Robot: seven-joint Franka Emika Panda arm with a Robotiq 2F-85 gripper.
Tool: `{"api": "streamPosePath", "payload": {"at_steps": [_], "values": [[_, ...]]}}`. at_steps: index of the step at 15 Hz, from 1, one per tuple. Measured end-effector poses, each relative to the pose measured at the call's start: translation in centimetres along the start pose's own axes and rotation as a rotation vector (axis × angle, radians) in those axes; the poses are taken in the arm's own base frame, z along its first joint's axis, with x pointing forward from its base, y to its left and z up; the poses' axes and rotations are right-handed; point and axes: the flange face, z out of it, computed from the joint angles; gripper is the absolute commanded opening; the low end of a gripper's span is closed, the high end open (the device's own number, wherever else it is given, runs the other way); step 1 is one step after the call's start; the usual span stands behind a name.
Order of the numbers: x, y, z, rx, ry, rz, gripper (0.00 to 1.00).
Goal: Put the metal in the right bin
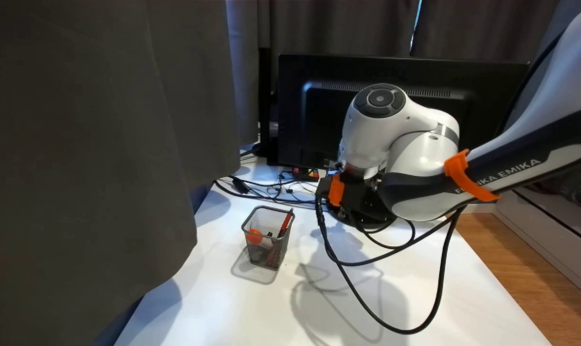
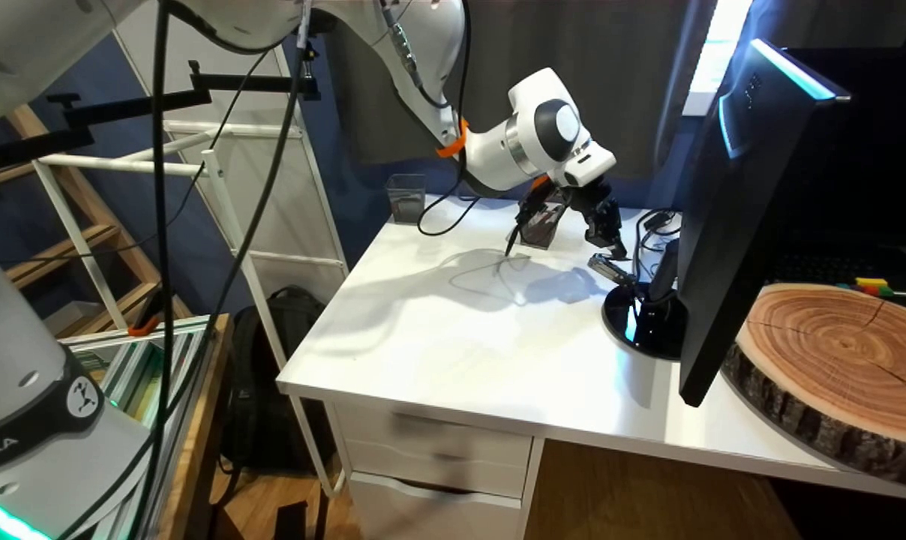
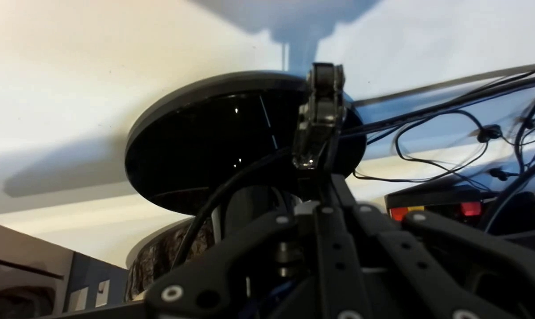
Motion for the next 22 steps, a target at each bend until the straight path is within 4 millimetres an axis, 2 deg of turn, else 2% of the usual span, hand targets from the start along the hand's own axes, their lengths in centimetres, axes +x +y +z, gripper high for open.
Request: {"api": "streamPosePath", "payload": {"at_steps": [8,9,10,12,20,22], "values": [[-1.0,1.5,2.4,-0.024,-0.089,-0.016,0.02],[-0.9,1.6,2.6,-0.025,-0.097,-0.016,0.27],[-0.8,1.6,2.6,-0.023,-0.102,-0.016,0.28],[-0.7,1.7,2.7,-0.022,-0.114,-0.013,0.40],[-0.3,1.5,2.9,0.050,-0.148,-0.037,0.96],[-0.5,1.1,2.6,0.088,-0.160,-0.056,1.00]]}}
